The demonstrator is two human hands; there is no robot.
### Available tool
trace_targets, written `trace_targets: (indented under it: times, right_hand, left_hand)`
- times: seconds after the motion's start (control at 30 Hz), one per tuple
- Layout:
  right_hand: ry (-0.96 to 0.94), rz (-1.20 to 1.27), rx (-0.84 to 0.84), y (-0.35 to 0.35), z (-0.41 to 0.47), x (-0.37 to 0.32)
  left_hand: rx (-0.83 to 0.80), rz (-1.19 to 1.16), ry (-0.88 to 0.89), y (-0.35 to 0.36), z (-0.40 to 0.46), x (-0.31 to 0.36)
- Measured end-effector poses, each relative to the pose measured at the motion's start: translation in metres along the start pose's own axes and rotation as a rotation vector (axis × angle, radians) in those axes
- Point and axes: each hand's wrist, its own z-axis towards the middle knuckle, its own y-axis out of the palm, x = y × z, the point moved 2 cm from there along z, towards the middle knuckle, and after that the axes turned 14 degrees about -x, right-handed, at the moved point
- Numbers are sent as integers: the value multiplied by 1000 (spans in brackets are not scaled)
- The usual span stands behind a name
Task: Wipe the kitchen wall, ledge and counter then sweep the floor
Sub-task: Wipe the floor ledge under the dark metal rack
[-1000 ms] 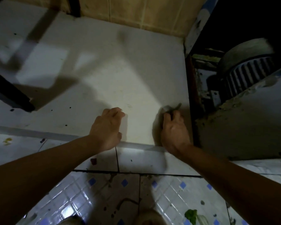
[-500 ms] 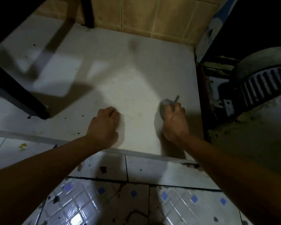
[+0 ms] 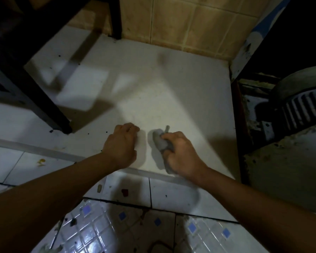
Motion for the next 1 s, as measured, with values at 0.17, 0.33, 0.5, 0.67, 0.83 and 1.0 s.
trace_targets:
  times: [0.17, 0.33, 0.5, 0.67, 0.83, 1.0]
  right_hand:
    - [52, 64, 64, -36, 11, -6]
    - [37, 124, 145, -63, 36, -27]
    - [97, 239, 256, -84, 64, -41]
    - [112, 373, 311, -100, 93, -63]
    - [155, 360, 278, -130, 87, -95]
    - [154, 330, 253, -175, 58, -138]
  left_hand:
    - [63, -87, -21, -23, 1, -2]
    - [140, -126, -23, -60, 11, -6]
    - [171, -100, -38, -94, 28, -6]
    - [147, -111, -80, -128, 43, 0]
    - [50, -119, -100, -171, 24, 20]
    - [5, -197, -132, -223, -12, 36]
